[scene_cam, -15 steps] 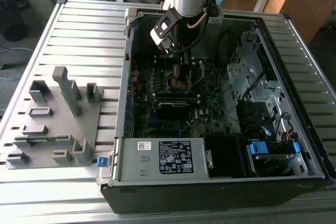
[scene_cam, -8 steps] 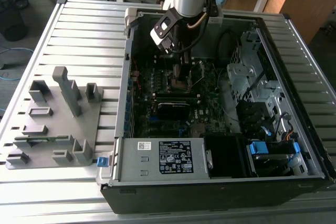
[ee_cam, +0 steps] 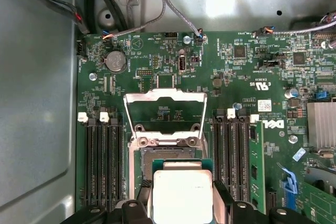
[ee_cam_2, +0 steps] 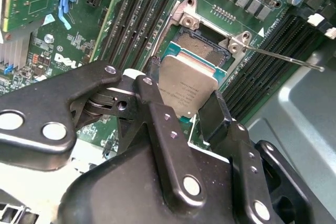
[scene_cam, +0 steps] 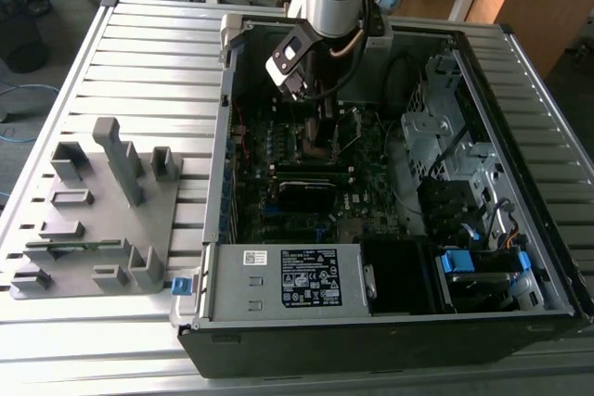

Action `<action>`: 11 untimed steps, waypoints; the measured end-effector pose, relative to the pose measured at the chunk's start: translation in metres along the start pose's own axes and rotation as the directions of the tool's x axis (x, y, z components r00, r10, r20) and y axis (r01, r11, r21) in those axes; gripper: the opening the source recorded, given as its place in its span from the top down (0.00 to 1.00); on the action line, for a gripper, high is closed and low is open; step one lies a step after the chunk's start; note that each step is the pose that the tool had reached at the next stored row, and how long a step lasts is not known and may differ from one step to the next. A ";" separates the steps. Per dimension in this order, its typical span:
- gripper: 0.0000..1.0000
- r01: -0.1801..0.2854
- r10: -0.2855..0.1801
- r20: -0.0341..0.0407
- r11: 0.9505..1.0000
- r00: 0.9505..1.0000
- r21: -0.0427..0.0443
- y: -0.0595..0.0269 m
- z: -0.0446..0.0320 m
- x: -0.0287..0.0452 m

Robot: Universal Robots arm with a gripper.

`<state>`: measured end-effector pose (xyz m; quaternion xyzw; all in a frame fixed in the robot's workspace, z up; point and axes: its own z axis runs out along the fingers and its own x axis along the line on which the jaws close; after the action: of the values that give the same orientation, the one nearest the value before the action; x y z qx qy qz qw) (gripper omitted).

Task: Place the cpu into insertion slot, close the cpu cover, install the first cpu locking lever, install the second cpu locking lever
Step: 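Place the cpu into insertion slot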

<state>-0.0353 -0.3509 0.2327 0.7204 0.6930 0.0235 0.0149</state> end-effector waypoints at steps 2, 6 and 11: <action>0.46 0.000 0.000 0.000 1.000 1.000 0.000 -0.0002 0.0032 0.0000; 0.46 0.000 0.000 0.000 1.000 1.000 0.000 -0.0003 0.0049 -0.0001; 0.46 0.000 0.000 0.000 1.000 1.000 0.000 -0.0003 0.0067 0.0000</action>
<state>-0.0353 -0.3508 0.2259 0.7204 0.6930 0.0237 0.0149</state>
